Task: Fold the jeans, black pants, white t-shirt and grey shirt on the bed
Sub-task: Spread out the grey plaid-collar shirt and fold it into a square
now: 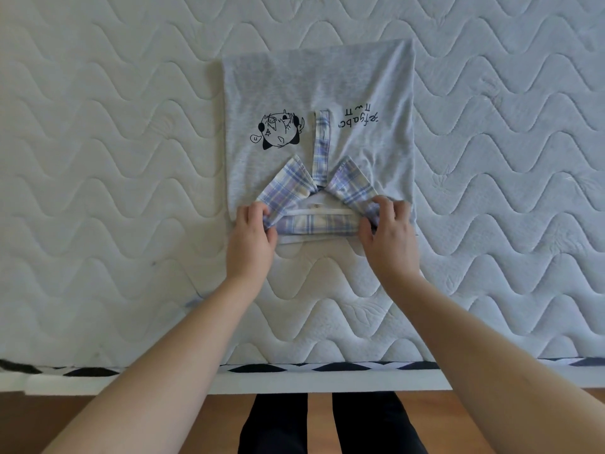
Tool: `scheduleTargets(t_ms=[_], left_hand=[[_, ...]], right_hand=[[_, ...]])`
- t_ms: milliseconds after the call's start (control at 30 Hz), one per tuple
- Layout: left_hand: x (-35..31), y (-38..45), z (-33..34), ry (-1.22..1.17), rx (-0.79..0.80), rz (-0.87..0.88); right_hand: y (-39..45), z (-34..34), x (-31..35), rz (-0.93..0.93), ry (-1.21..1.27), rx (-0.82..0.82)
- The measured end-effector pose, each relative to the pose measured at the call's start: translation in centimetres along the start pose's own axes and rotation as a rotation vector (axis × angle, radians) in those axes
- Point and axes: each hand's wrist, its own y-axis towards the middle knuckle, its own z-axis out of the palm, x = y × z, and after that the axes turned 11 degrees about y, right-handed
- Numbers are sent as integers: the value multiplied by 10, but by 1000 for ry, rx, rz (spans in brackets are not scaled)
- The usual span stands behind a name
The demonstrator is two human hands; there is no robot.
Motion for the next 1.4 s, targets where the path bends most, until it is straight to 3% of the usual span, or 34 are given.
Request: scheduleTargets(t_ms=[133, 367, 533, 600, 733, 833, 933, 1033, 1167, 1333, 1400], left_hand=[[-6, -2, -1, -54, -10, -6], [4, -21, 0, -81, 22, 99], [7, -22, -1, -55, -15, 147], [9, -22, -4, -39, -60, 195], [16, -17, -7, 15, -114, 281], [20, -20, -7, 66, -124, 304], [21, -25, -9, 77, -152, 169], [26, -10, -14, -51, -215, -152], [36, 25, -19, -295, 62, -564], [38, 51, -26, -582, 383, -672], [37, 55, -27, -678, 489, -667]], right_hand=[[9, 1, -3, 102, 19, 47], [6, -12, -20, -161, -62, -44], [-11, -15, -34, -230, -251, 55], [-15, -18, -36, -150, -150, 46], [-4, -21, -33, 232, 152, -31], [12, -25, -31, 375, 230, -23], [26, -28, -32, 420, 235, 62], [41, -31, -33, 561, 415, 87], [60, -37, -33, 642, 431, 178], [63, -38, -24, 816, 803, 343], [62, -33, -22, 824, 850, 328]])
